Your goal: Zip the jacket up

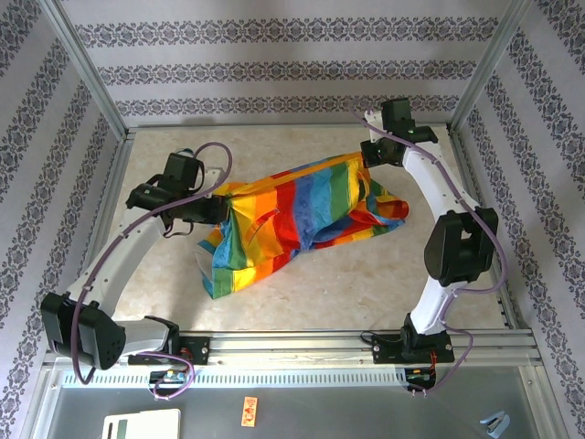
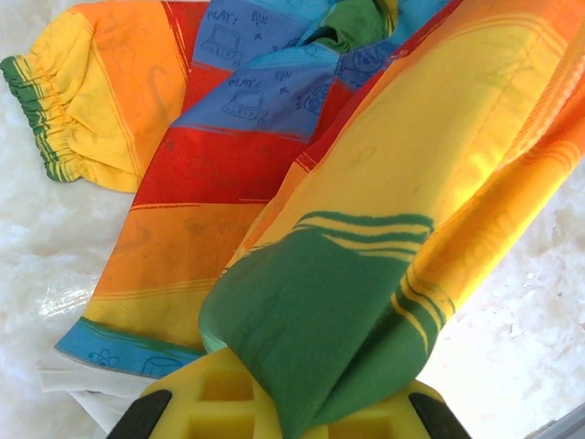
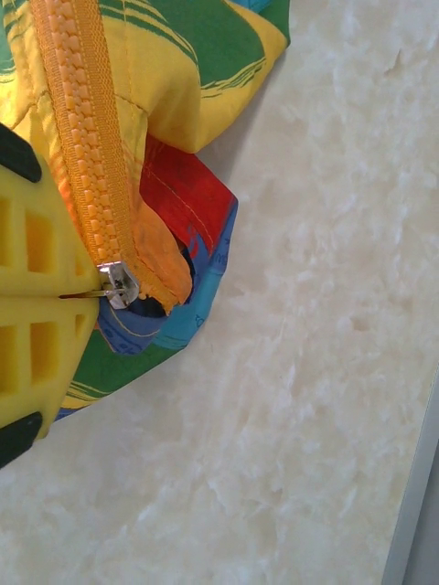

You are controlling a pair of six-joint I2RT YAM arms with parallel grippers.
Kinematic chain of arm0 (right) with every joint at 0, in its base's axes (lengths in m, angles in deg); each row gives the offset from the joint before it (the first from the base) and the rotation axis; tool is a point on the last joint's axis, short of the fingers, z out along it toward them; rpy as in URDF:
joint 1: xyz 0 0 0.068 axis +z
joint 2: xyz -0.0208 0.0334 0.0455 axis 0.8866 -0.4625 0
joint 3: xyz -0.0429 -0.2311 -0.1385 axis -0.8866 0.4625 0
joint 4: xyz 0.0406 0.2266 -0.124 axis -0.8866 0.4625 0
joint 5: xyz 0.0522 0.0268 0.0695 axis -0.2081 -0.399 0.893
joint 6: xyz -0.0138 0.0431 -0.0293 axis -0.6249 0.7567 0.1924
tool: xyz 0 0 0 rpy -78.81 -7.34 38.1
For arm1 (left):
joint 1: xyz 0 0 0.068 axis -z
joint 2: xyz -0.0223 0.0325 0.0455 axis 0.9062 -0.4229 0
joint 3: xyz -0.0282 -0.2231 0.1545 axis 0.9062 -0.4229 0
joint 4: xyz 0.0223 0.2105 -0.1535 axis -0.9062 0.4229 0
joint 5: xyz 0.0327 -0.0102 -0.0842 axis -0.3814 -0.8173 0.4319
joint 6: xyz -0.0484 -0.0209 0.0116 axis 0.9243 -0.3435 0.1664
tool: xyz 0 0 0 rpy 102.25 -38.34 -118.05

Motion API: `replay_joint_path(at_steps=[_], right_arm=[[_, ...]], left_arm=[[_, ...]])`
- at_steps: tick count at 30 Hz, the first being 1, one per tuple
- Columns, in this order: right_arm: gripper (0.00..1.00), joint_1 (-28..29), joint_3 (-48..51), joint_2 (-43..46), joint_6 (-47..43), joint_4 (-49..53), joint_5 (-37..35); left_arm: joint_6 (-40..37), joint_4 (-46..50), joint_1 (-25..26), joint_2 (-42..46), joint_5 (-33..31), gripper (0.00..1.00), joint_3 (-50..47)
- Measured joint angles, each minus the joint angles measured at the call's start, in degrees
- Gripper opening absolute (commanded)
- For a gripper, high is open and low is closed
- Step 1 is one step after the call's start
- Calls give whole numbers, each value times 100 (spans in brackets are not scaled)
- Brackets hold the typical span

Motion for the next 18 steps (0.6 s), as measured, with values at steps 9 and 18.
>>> replay_joint_path(at_steps=[9, 18], right_arm=[[50, 48, 525, -20, 116, -428, -214], [85, -175, 1779, 1373, 396, -1226, -876]], left_arm=[[313, -632, -17, -24, -282, 59, -1154], [428, -232, -273, 575, -1746, 79, -942]])
